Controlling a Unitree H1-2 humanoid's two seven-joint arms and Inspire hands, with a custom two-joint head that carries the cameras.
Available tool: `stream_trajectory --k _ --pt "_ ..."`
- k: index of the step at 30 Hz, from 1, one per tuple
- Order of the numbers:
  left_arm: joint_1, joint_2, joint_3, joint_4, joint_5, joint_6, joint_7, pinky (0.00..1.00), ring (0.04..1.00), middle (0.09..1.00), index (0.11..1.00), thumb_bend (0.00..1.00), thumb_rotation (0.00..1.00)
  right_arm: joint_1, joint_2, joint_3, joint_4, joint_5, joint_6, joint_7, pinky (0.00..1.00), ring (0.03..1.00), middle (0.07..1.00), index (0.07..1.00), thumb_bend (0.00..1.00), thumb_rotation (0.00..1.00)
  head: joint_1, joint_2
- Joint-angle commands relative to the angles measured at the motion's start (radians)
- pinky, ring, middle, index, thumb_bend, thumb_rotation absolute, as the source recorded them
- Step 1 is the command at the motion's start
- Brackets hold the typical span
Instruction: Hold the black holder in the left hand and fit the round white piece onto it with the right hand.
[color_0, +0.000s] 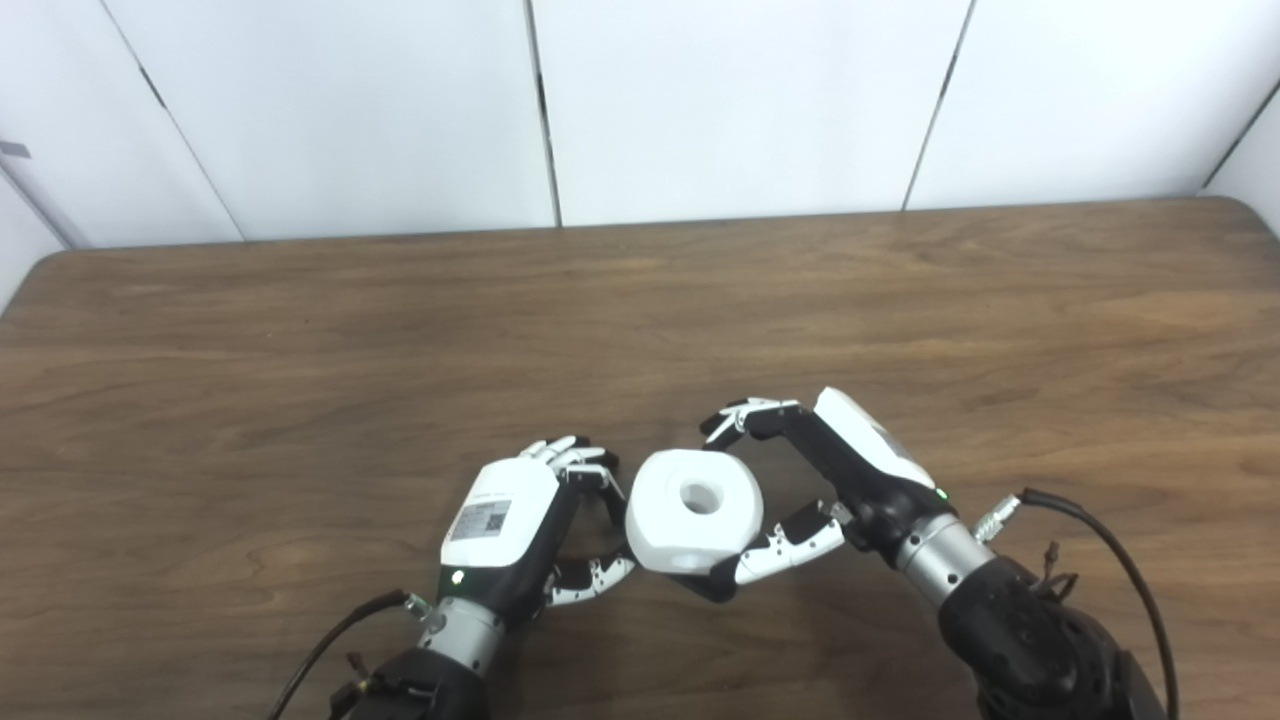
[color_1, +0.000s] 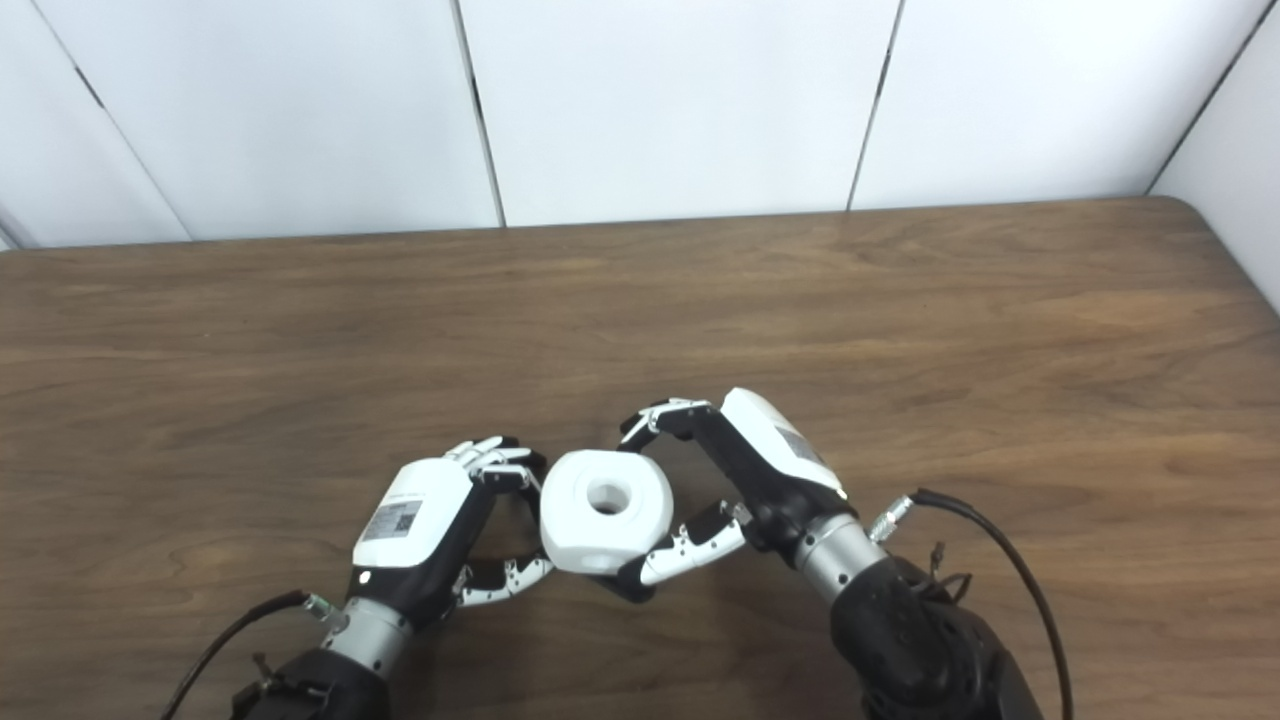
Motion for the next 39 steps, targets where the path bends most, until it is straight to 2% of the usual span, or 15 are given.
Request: stream_trajectory --k 1,8,9,11,13,24,39 --pt "0.009 0.003 -0.012 0.008 -0.008 0.006 -0.036 0.88 0.889 0.801 0.487 0.52 0.05 -0.01 -0.013 0.005 -0.009 -0.016 -0.004 0.013 0.79 0.878 0.776 0.489 0.52 0.15 0.0 0.001" --pt "0.009 0.004 -0.011 0.009 -0.014 0.002 -0.032 0.88 0.888 0.8 0.487 0.52 0.05 -0.004 -0.018 0.007 -0.004 -0.026 -0.01 0.004 0.81 0.881 0.785 0.491 0.52 0.16 -0.002 0.003" --pt "0.01 0.004 -0.012 0.007 -0.014 0.002 -0.033 0.88 0.887 0.8 0.487 0.52 0.05 -0.004 -0.018 0.008 -0.004 -0.03 -0.01 0.004 0.81 0.882 0.788 0.549 0.76 0.28 -0.002 0.003" --pt "0.01 0.004 -0.012 0.006 -0.013 0.002 -0.034 0.88 0.887 0.8 0.487 0.52 0.05 -0.003 -0.02 0.011 -0.003 -0.04 -0.015 0.001 0.82 0.884 0.794 0.591 0.89 0.34 -0.003 0.004" --pt "0.01 0.005 -0.013 0.005 -0.012 0.003 -0.036 0.88 0.885 0.8 0.487 0.52 0.05 -0.002 -0.022 0.014 0.001 -0.052 -0.021 -0.002 0.81 0.881 0.799 0.621 0.93 0.38 -0.004 0.004" --pt "0.008 0.008 -0.018 0.012 -0.011 -0.004 -0.037 0.88 0.88 0.798 0.487 0.52 0.05 0.005 -0.023 0.011 0.007 -0.066 -0.025 -0.005 0.78 0.882 0.816 0.68 0.97 0.42 -0.001 0.004" --pt "0.004 0.007 -0.016 0.022 -0.01 -0.007 -0.029 0.88 0.878 0.794 0.487 0.52 0.05 -0.013 -0.031 0.01 0.013 -0.065 -0.021 0.016 0.81 0.899 0.841 0.71 1.0 0.44 0.002 -0.004"
